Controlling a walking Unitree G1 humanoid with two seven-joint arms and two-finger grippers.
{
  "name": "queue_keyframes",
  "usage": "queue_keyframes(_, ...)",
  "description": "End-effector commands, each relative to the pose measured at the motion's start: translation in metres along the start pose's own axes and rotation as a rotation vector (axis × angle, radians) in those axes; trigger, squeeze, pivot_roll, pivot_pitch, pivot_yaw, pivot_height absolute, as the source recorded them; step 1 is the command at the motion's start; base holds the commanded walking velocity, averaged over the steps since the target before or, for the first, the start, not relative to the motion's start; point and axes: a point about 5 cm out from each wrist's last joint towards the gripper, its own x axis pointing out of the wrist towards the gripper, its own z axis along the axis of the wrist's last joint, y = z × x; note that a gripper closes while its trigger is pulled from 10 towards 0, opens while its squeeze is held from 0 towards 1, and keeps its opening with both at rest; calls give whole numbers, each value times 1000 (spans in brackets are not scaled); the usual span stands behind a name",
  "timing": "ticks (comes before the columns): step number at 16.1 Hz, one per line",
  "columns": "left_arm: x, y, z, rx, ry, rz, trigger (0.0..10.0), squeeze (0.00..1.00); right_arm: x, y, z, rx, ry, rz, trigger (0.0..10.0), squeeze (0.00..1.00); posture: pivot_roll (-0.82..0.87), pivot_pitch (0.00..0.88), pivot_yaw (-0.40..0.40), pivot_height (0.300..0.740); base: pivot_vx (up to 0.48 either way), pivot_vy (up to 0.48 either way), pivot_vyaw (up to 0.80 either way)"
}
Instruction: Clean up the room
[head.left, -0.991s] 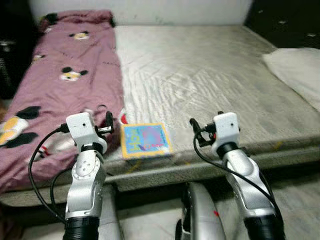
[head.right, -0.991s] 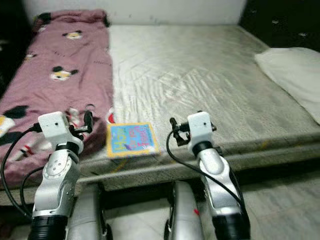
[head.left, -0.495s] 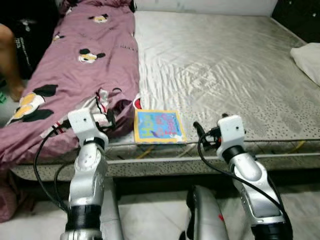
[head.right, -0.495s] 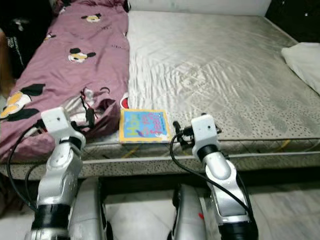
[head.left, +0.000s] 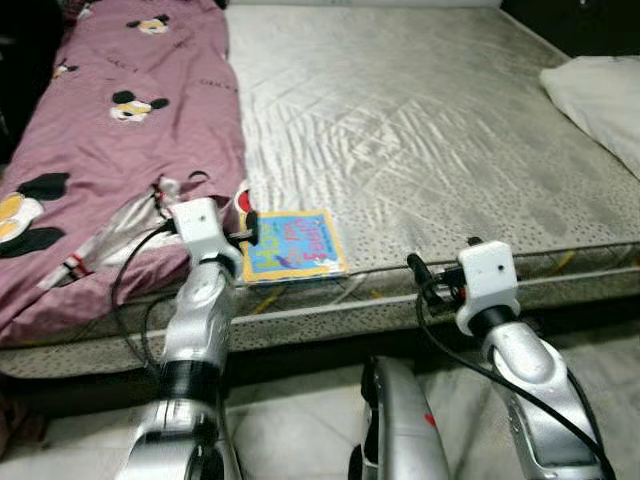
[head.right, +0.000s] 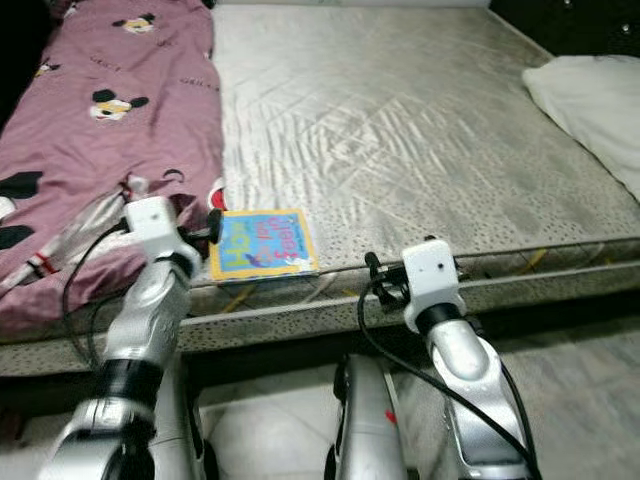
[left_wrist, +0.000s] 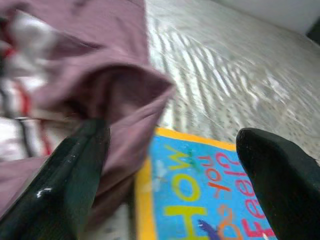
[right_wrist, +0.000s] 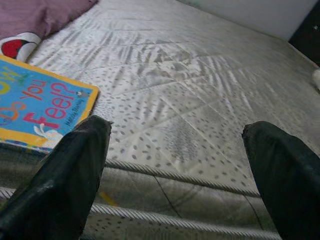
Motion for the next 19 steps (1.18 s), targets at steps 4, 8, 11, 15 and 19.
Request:
queue_keyframes(4, 16, 16, -1, 13, 32, 29, 10000, 0, -15, -10, 7, -28, 18, -22, 10000, 0, -299, 98, -88, 535, 0, 0, 0)
queue_keyframes(8, 26, 9, 21, -7, -40, 13, 10000, 0, -20, -18, 7, -49, 36, -24, 10000, 0, -309, 106, -97, 535, 0, 0, 0)
queue_keyframes(11, 15, 3, 4, -4, -46, 12, 10000, 0, -13, -10, 9, -29, 26, -10, 10000, 0, -281, 101, -92, 535, 0, 0, 0)
queue_keyframes(15, -13, 11, -11, -19, -72, 95, 10000, 0, -12, -11, 5, -28, 41, -3, 10000, 0, -260, 91, -85, 535, 0, 0, 0)
queue_keyframes(19, -61, 24, -4, 68, -169, 160, 10000, 0, -3, -12, 2, -22, 37, -11, 10000, 0, -223, 70, -74, 535, 0, 0, 0)
